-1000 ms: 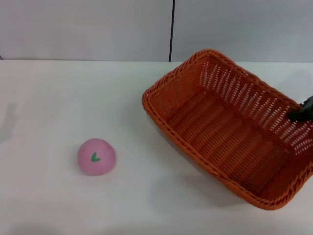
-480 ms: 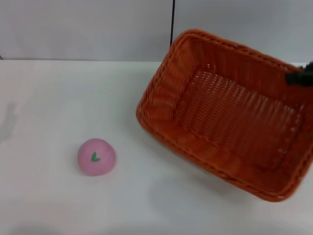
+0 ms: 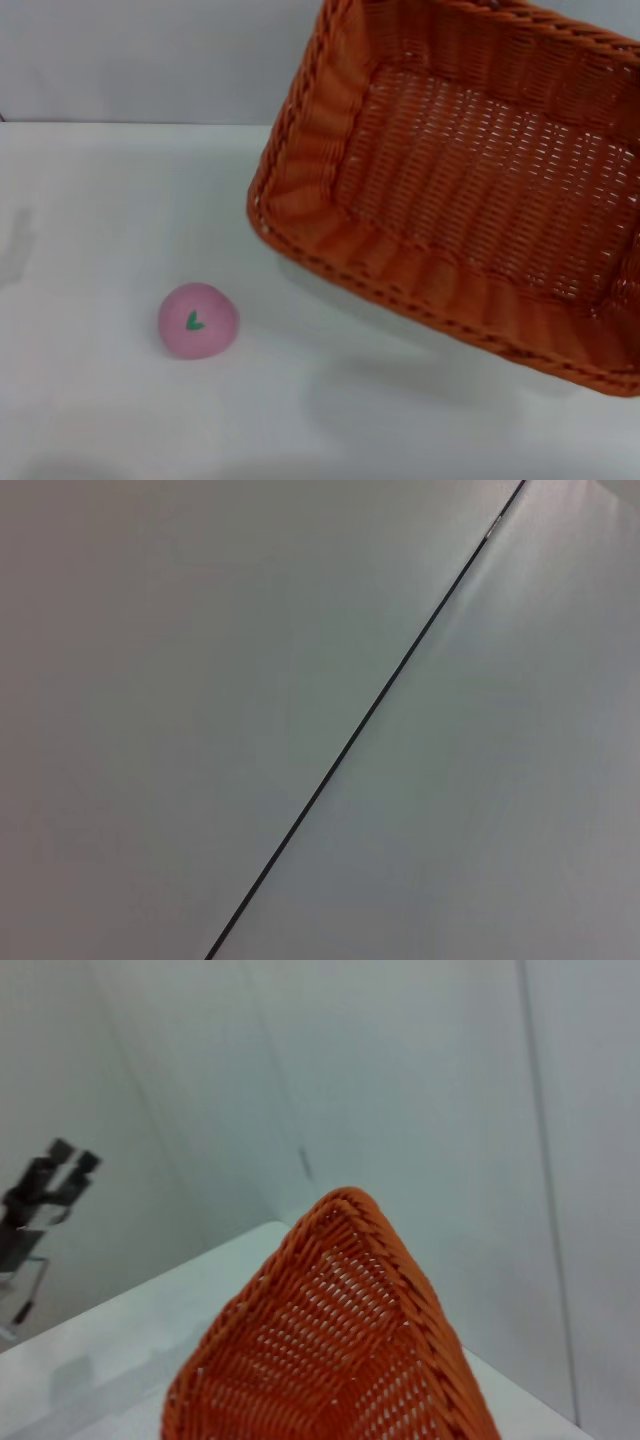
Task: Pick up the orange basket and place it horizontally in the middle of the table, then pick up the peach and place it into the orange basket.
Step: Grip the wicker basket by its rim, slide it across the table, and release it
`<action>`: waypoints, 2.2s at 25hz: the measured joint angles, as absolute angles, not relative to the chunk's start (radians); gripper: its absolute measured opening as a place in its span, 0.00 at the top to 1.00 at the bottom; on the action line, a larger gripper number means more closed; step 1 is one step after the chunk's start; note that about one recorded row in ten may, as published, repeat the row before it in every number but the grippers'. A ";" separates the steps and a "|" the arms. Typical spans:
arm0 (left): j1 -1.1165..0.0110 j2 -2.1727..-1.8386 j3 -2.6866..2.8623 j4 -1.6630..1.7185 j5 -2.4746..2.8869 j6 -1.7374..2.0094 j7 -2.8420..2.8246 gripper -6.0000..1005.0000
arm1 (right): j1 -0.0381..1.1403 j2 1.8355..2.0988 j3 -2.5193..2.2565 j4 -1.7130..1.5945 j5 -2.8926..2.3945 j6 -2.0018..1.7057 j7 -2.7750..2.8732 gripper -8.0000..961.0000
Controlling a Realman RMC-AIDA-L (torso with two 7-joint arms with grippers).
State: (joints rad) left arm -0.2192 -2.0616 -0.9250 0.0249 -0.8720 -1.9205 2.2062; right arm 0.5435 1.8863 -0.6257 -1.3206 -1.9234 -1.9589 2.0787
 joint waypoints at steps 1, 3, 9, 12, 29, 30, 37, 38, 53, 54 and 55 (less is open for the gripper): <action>-0.219 -2.062 -0.925 0.025 -0.872 -1.920 2.206 0.19 | 0.544 1.886 -0.626 -1.321 -1.923 -1.959 2.079 0.82; -0.219 -2.062 -0.925 0.024 -0.871 -1.921 2.206 0.19 | 0.578 1.867 -0.637 -1.272 -1.915 -1.999 2.011 0.82; -0.215 -2.062 -0.921 0.020 -0.868 -1.926 2.206 0.19 | 0.664 1.836 -0.684 -1.100 -1.947 -2.073 1.870 0.82; -0.209 -2.064 -0.919 0.014 -0.867 -1.927 2.206 0.19 | 0.716 1.837 -0.735 -0.977 -2.020 -2.064 1.765 0.82; -0.188 -2.067 -0.893 -0.011 -0.865 -1.926 2.204 0.19 | 0.792 1.920 -0.831 -0.727 -2.143 -1.863 1.615 0.79; -0.187 -2.066 -0.891 -0.011 -0.865 -1.927 2.204 0.19 | 0.793 1.928 -0.842 -0.725 -2.144 -1.844 1.615 0.78; -0.180 -2.066 -0.890 -0.011 -0.865 -1.928 2.194 0.19 | 0.793 1.931 -0.849 -0.715 -2.144 -1.813 1.640 0.73; -0.180 -2.066 -0.890 -0.011 -0.865 -1.928 2.194 0.19 | 0.792 1.931 -0.847 -0.715 -2.144 -1.806 1.640 0.72; -0.187 -2.051 -0.780 0.039 -0.865 -1.928 2.193 0.19 | 0.643 1.960 -0.511 -0.707 -1.943 -1.678 1.473 0.47; -0.190 -2.047 -0.755 0.053 -0.865 -1.928 2.193 0.19 | 0.609 1.969 -0.494 -0.705 -1.876 -1.673 1.449 0.47; -0.197 -2.036 -0.689 0.085 -0.865 -1.928 2.190 0.19 | 0.535 1.991 -0.472 -0.701 -1.737 -1.663 1.404 0.47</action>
State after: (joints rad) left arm -0.1966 -2.0355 -0.6894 0.0854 -0.8649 -1.9279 2.1900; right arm 0.5347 1.9906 -0.4719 -0.7011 -1.7371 -1.6627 1.4036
